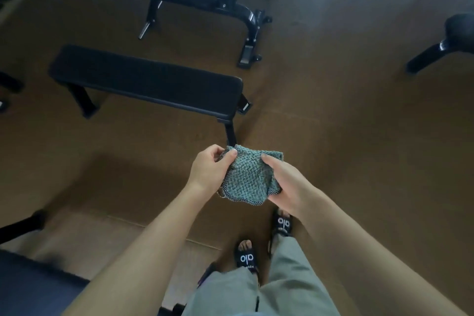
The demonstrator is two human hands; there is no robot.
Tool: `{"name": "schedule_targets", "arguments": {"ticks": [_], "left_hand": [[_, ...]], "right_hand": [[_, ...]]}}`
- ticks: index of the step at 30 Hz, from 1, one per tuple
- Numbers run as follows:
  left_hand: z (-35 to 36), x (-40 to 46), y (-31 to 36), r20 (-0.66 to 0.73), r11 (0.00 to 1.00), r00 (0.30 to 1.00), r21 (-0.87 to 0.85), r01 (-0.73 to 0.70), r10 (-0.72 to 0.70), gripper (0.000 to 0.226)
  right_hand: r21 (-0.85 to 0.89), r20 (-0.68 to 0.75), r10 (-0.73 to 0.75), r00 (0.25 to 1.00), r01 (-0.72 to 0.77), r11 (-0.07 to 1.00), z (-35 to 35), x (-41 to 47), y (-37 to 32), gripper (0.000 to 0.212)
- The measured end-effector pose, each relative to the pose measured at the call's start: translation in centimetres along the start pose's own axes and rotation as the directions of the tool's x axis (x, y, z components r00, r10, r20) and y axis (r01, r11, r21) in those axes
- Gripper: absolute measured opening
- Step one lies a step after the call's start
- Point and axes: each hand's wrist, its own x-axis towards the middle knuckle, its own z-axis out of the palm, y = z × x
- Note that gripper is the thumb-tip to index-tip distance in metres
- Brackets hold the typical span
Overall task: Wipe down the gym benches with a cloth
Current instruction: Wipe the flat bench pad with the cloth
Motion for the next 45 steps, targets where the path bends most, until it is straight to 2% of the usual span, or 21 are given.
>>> {"name": "schedule_targets", "arguments": {"ticks": [4,9,12,15,16,18,20,21,23,24,25,29,32,34,37,41,45], "left_hand": [[-0.3,8.8,2.6,-0.055,0.999,0.998,0.019,0.039,-0.038,0.034],[-0.2,20.7,2.8,-0.167,0.983,0.971,-0.087,0.159,-0.172,0.025],[0.1,27.8,1.7,-0.215,0.977,0.953,-0.081,0.199,-0.212,0.022],[0.1,34.3,0.0,-0.239,0.974,0.944,-0.083,0.213,-0.227,0.024],[0.2,36.6,-0.8,-0.262,0.974,0.938,-0.083,0.211,-0.225,0.024],[0.4,41.4,-3.0,-0.331,0.980,0.922,-0.079,0.184,-0.199,0.023],[0.8,46.4,-6.0,-0.407,0.988,0.900,-0.040,0.152,-0.155,0.023],[1.2,48.9,-7.9,-0.445,0.991,0.887,-0.008,0.131,-0.121,0.022],[2.2,53.8,-11.7,-0.503,0.994,0.863,0.062,0.088,-0.045,0.021],[2.8,56.1,-13.7,-0.520,0.993,0.854,0.099,0.071,-0.009,0.021],[3.3,58.2,-15.6,-0.528,0.989,0.849,0.136,0.058,0.023,0.021],[5.1,65.8,-21.7,-0.544,0.971,0.825,0.240,-0.023,0.154,0.021],[6.4,68.8,-23.7,-0.619,0.916,0.723,0.398,-0.048,0.307,0.025],[6.9,69.2,-24.2,-0.652,0.896,0.667,0.441,-0.053,0.360,0.027],[6.8,68.9,-24.3,-0.665,0.909,0.658,0.410,-0.074,0.353,0.026],[6.8,68.9,-24.4,-0.659,0.902,0.652,0.420,-0.096,0.376,0.026],[6.9,69.0,-25.0,-0.664,0.905,0.640,0.406,-0.127,0.388,0.026]], "right_hand": [[-0.022,0.001,0.026,1.000,-0.026,0.999,2.0,6.4,-7.7,0.025],[-0.156,0.020,0.015,1.000,-0.012,0.988,3.6,17.4,-16.7,0.028],[-0.221,-0.023,-0.084,0.996,0.077,0.972,4.5,25.5,-21.1,0.039],[-0.351,-0.010,-0.283,0.959,0.261,0.899,6.1,33.3,-24.0,0.038],[-0.432,0.017,-0.371,0.928,0.342,0.835,6.5,36.0,-24.4,0.036],[-0.597,0.130,-0.547,0.827,0.506,0.623,7.1,41.6,-24.4,0.038],[-0.748,0.322,-0.643,0.695,0.603,0.278,7.0,47.9,-22.9,0.047],[-0.810,0.429,-0.614,0.663,0.583,0.064,6.7,51.3,-21.8,0.052],[-0.837,0.546,-0.423,0.723,0.447,-0.317,5.6,57.4,-18.9,0.062],[-0.807,0.557,-0.329,0.763,0.402,-0.433,5.0,60.0,-17.2,0.066],[-0.775,0.571,-0.292,0.767,0.386,-0.501,4.3,62.4,-15.7,0.067],[-0.724,0.662,-0.443,0.605,0.362,-0.587,3.3,70.1,-12.5,0.060],[-0.669,0.692,-0.413,0.592,0.312,-0.674,3.4,73.3,-11.2,0.062],[-0.662,0.704,-0.436,0.561,0.295,-0.689,3.3,73.9,-10.6,0.063],[-0.673,0.692,-0.441,0.572,0.291,-0.680,3.2,73.5,-10.6,0.063],[-0.626,0.718,-0.374,0.587,0.309,-0.716,3.2,74.2,-12.7,0.062],[-0.682,0.659,-0.459,0.596,0.216,-0.698,4.6,77.9,-17.3,0.063]]}}
